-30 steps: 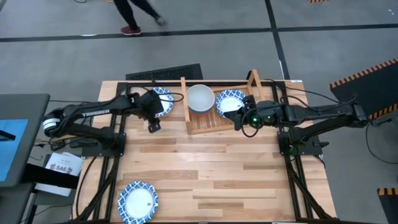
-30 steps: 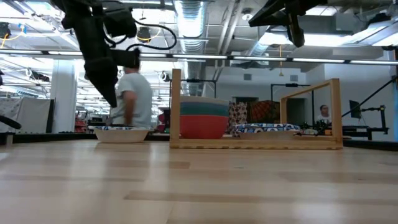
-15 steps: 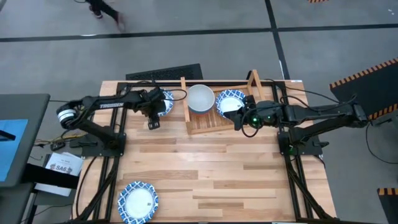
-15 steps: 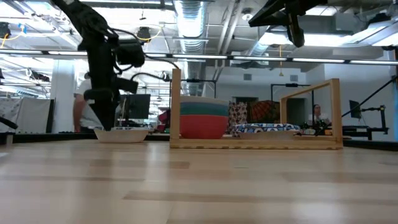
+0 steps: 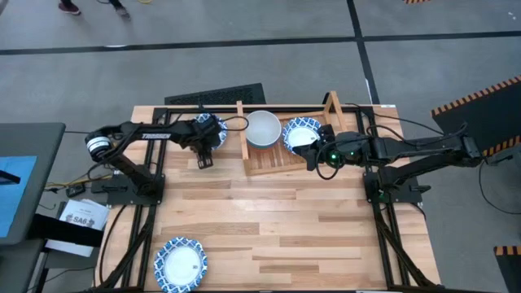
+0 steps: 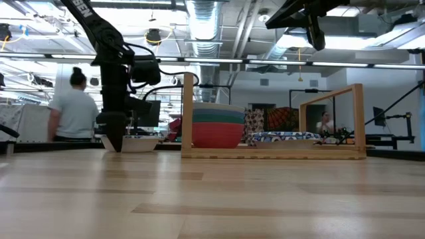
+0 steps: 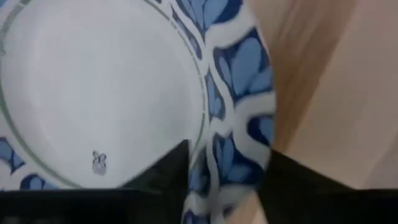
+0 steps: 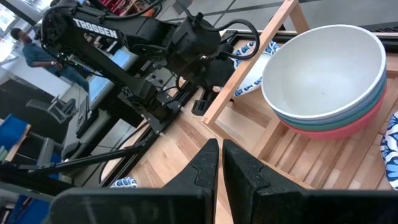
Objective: Place and stack bowls onto a shelf
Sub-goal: Stack the top blue patterned bowl on top of the blue patterned bowl on the shelf
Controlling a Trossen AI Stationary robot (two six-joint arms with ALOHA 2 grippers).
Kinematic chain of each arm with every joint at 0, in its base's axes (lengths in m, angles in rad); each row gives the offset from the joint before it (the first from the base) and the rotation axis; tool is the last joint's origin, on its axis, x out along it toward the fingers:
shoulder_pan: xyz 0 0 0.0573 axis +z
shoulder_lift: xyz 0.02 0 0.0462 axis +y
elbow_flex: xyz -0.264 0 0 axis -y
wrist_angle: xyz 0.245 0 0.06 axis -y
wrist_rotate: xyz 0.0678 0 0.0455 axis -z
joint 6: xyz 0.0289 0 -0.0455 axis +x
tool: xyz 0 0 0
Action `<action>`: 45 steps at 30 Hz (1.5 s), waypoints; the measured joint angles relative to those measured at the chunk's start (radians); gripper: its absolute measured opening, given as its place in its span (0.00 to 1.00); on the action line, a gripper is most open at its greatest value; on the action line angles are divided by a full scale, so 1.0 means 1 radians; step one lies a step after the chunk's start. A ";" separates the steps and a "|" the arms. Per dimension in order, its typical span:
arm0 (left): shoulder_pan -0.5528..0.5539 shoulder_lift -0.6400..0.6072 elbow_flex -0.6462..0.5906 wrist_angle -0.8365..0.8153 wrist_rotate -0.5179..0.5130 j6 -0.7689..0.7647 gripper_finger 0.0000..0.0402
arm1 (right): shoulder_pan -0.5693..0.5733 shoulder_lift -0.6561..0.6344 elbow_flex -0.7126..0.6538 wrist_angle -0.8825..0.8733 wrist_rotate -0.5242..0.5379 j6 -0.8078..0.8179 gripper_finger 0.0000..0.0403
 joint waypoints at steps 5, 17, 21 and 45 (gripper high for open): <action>-0.031 -0.094 0.028 -0.092 -0.003 -0.047 0.04 | 0.000 0.000 0.000 0.000 0.004 0.000 0.12; -0.259 -0.360 0.413 -0.421 -0.107 -0.097 0.00 | 0.000 -0.002 0.000 0.177 0.004 -0.024 0.12; -0.352 -0.300 0.612 -0.427 -0.139 -0.077 0.00 | -0.008 -0.003 0.013 0.205 -0.006 -0.034 0.12; -0.485 0.388 1.080 -0.072 -0.049 0.234 0.00 | -0.019 -0.004 0.397 0.232 -0.095 -0.375 0.12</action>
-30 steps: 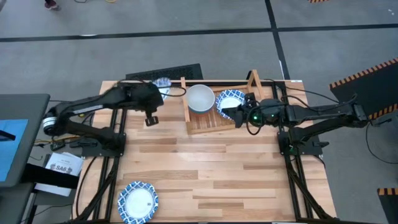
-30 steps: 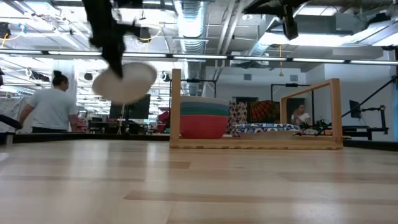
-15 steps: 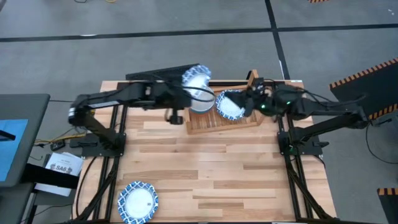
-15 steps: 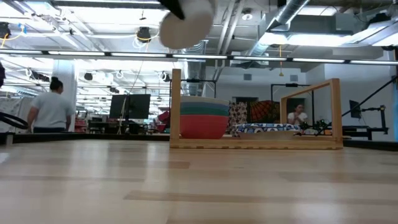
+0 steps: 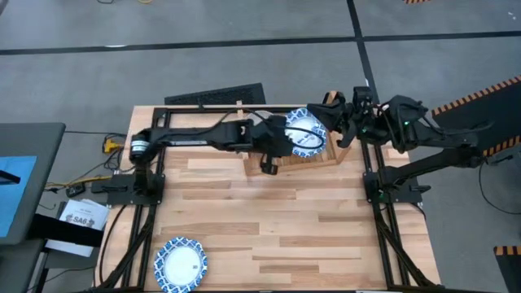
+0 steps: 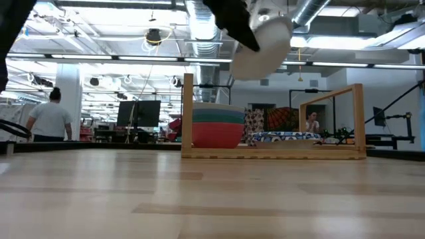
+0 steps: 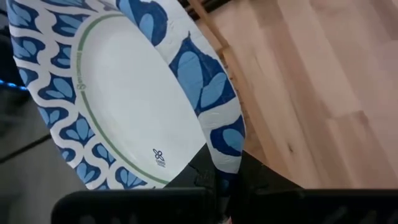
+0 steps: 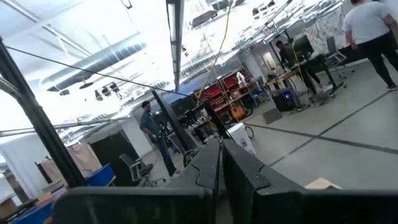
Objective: Place and stack bowls onto a shelf
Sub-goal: Stack the top blue patterned bowl on top of the blue patterned bowl on the shelf
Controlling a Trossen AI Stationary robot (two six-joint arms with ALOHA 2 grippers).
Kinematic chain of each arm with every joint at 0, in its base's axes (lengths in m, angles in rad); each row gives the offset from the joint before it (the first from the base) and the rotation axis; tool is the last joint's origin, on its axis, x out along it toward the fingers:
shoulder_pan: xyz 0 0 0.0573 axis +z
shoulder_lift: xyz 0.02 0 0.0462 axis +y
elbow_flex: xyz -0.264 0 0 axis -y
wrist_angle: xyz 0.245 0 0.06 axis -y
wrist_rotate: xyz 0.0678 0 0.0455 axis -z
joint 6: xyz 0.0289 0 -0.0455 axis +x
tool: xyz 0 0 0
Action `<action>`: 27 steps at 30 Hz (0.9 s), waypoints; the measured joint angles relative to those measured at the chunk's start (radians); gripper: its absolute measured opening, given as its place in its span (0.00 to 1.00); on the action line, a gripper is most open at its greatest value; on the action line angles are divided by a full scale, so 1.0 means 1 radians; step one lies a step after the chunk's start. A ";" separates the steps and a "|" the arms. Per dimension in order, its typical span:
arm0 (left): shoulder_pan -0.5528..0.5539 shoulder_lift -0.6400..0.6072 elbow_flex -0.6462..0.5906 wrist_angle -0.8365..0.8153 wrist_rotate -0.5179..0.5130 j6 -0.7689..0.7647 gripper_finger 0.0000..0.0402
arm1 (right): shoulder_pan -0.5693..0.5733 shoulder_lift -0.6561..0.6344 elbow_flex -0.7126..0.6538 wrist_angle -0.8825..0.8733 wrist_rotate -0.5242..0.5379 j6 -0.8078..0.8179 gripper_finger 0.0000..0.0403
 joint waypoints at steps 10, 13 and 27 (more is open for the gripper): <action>0.036 0.183 0.000 0.185 -0.003 0.065 0.00 | 0.000 0.004 0.000 -0.011 0.003 0.004 0.12; 0.045 0.239 0.000 0.224 -0.019 0.106 0.00 | 0.000 0.004 0.000 -0.025 0.014 0.008 0.12; 0.062 0.313 0.000 0.355 -0.071 0.144 0.05 | 0.000 0.004 0.000 -0.029 0.018 0.035 0.12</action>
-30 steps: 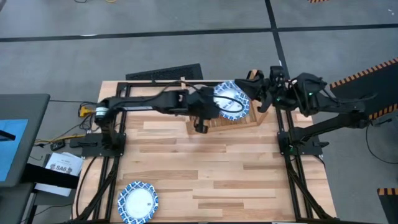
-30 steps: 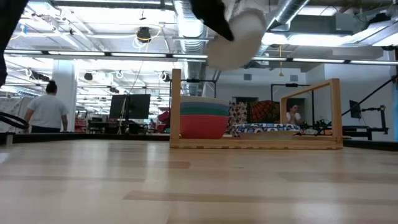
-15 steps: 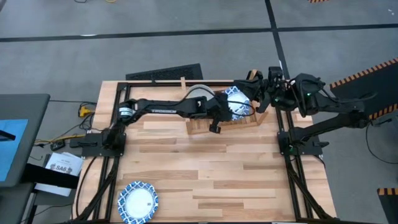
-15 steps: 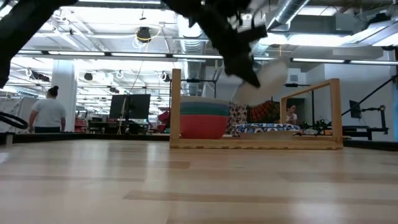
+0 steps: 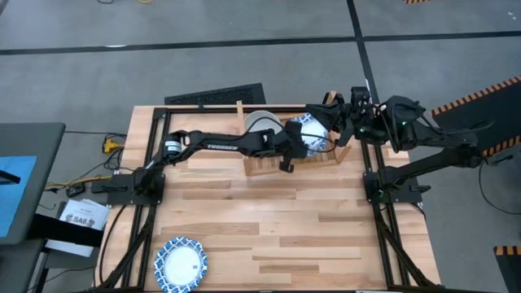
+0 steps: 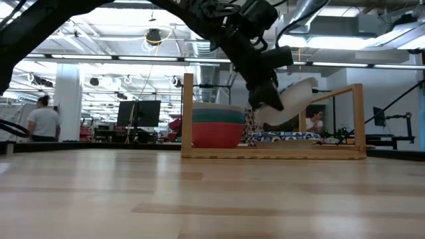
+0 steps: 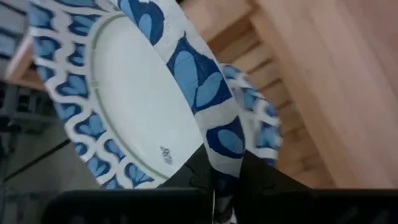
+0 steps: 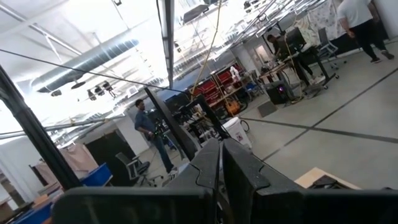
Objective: Place and stack bowls onto a shelf
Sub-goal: Stack the top blue patterned bowl on top of the blue patterned bowl on the shelf
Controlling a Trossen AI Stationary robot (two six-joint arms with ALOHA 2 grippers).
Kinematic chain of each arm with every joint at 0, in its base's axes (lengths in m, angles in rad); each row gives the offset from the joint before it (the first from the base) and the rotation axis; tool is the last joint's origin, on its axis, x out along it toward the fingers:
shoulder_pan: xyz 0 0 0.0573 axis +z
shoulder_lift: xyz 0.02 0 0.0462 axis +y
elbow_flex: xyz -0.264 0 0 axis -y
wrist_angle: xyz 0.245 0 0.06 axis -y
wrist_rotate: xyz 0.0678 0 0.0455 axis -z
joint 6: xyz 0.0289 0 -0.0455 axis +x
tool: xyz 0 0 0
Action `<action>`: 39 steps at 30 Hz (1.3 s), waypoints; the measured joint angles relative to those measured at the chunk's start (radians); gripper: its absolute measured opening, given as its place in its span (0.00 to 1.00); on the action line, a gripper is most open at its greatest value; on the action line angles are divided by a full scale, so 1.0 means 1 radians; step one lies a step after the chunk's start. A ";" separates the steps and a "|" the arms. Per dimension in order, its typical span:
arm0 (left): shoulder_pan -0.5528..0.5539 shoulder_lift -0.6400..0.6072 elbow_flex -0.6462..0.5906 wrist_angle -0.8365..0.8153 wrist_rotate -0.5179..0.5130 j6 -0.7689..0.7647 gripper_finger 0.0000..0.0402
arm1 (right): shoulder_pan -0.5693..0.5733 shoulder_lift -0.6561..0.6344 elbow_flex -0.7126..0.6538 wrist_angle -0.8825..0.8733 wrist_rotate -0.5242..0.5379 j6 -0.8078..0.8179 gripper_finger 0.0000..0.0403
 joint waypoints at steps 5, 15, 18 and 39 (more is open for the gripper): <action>0.009 0.000 0.000 -0.007 0.019 -0.041 0.18 | 0.000 0.000 0.000 -0.002 0.000 0.000 0.12; 0.000 -0.012 0.000 0.008 0.036 -0.117 0.43 | 0.000 0.000 0.000 -0.018 0.000 0.001 0.12; -0.015 -0.038 0.022 -0.029 0.043 -0.148 0.46 | 0.000 0.000 0.000 -0.025 0.000 0.002 0.12; 0.193 -0.498 0.235 -0.672 0.215 -0.544 0.15 | -0.016 -0.002 0.001 -0.205 0.019 -0.060 0.12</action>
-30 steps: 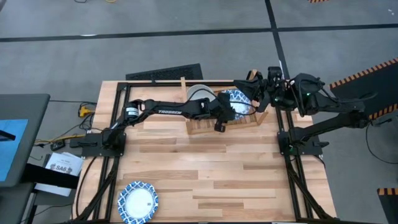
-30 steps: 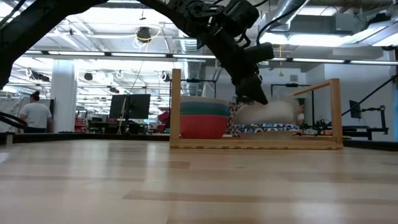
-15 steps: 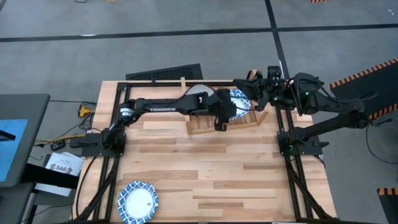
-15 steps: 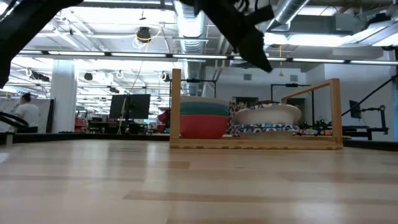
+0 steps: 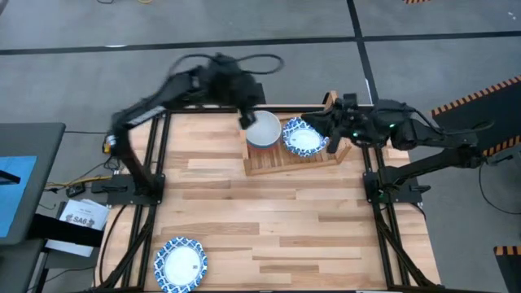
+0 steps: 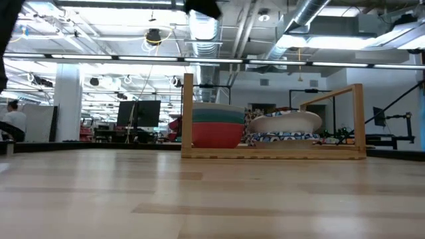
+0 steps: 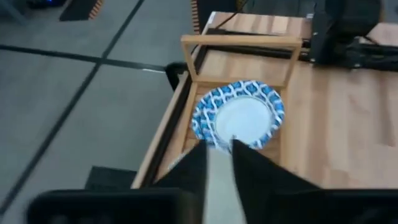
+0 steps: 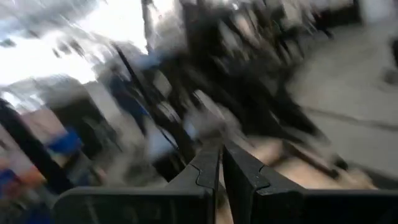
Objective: Place and stack bowls onto a shelf
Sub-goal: Stack the top blue patterned bowl on top of the blue patterned bowl on the shelf
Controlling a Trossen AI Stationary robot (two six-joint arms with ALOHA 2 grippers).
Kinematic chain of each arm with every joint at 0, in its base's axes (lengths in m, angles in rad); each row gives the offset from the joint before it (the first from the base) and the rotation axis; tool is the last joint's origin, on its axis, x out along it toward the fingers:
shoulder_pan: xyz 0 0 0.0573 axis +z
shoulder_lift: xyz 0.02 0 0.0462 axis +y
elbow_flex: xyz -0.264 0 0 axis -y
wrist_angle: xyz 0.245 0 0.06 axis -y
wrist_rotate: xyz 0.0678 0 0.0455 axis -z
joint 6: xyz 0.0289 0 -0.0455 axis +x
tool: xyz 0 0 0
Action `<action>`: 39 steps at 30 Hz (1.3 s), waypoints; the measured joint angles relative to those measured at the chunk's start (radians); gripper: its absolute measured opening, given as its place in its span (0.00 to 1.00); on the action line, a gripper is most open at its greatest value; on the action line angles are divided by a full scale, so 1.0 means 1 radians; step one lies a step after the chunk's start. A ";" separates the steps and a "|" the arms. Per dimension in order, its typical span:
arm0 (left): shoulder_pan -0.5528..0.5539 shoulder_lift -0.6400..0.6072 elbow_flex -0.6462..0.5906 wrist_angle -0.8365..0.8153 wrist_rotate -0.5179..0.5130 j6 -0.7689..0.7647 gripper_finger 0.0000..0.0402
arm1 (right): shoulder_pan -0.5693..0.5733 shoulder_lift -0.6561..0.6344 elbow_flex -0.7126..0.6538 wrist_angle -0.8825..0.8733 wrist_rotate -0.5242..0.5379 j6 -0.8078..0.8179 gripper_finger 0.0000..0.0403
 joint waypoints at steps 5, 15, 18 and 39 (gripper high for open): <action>0.011 -0.251 -0.330 0.161 0.032 -0.069 0.01 | 0.033 0.007 -0.009 -0.313 0.137 0.097 0.12; -0.064 -0.764 -1.164 1.021 0.034 -0.308 0.00 | 0.100 0.014 -0.329 -0.620 0.200 0.650 0.04; -0.065 -0.837 -1.267 1.122 0.004 -0.378 0.00 | 0.081 0.014 -0.423 -0.608 0.260 0.804 0.04; -0.065 -0.907 -1.321 1.140 -0.041 -0.444 0.00 | -0.019 0.265 -0.528 -0.375 0.353 1.032 0.04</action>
